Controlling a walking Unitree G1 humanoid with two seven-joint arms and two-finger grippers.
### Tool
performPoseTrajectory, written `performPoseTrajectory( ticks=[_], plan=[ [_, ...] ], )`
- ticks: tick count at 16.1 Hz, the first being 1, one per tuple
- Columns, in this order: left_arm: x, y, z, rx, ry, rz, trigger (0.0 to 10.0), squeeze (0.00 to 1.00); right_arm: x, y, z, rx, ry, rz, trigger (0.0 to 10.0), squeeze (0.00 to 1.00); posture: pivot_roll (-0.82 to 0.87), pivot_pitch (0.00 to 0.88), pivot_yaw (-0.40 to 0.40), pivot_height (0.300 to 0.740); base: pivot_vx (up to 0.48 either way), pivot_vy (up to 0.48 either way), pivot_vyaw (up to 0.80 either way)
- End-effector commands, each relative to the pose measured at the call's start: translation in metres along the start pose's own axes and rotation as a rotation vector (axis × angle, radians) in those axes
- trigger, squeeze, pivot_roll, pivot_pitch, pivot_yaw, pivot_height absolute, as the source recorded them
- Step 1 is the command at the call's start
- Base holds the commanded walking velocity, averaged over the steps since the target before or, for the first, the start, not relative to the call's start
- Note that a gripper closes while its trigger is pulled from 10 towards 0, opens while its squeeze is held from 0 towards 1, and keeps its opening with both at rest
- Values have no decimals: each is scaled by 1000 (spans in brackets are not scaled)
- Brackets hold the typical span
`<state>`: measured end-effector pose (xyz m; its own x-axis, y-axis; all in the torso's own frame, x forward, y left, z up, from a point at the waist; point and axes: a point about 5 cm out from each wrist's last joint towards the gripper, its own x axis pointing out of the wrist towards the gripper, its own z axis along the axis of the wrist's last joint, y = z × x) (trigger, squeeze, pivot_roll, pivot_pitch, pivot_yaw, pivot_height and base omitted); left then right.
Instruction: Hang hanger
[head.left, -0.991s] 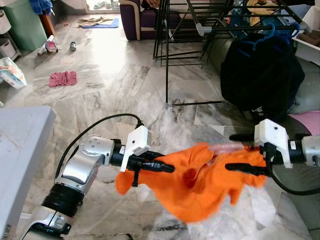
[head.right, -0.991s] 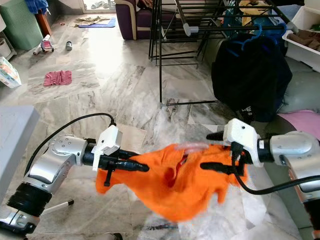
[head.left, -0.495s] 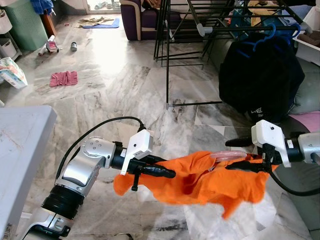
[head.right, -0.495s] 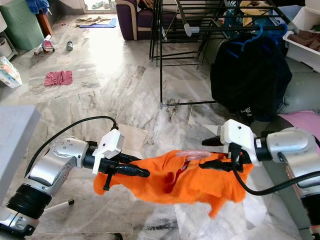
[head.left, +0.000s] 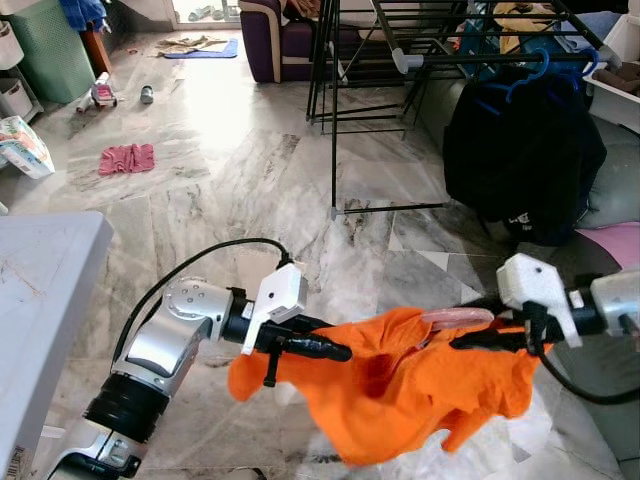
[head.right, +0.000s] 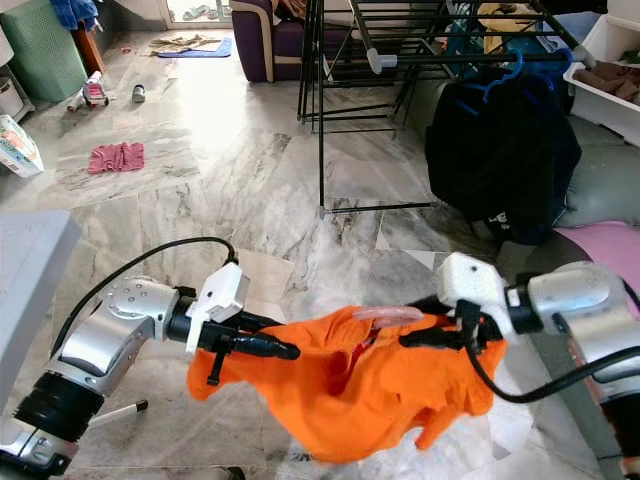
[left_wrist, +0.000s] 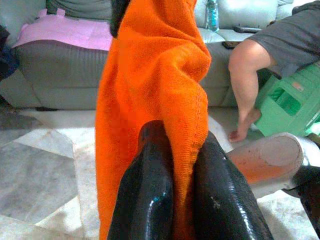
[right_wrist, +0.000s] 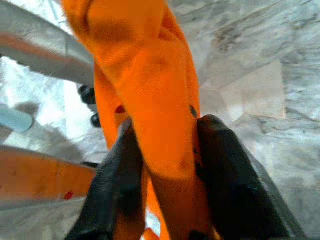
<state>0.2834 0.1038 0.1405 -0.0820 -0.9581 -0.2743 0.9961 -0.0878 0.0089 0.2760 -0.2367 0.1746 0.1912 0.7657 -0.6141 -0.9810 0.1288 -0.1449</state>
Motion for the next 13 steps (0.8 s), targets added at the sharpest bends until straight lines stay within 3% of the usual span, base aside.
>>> performPoseTrajectory(
  ticks=[1,5,13],
  plan=[
    [3,-3,9,47,-20,-26,0,0,-1,5,-2,-20,44,47,0,0,-4,86,-53,740,0,0,0],
    [3,-2,9,42,-24,-19,0,0,1,12,-12,-3,86,75,0,0,-4,84,-54,740,0,0,0],
    [4,-2,5,46,-8,-11,0,0,0,11,-22,14,113,-2,0,0,-8,89,-54,740,0,0,0]
  ],
)
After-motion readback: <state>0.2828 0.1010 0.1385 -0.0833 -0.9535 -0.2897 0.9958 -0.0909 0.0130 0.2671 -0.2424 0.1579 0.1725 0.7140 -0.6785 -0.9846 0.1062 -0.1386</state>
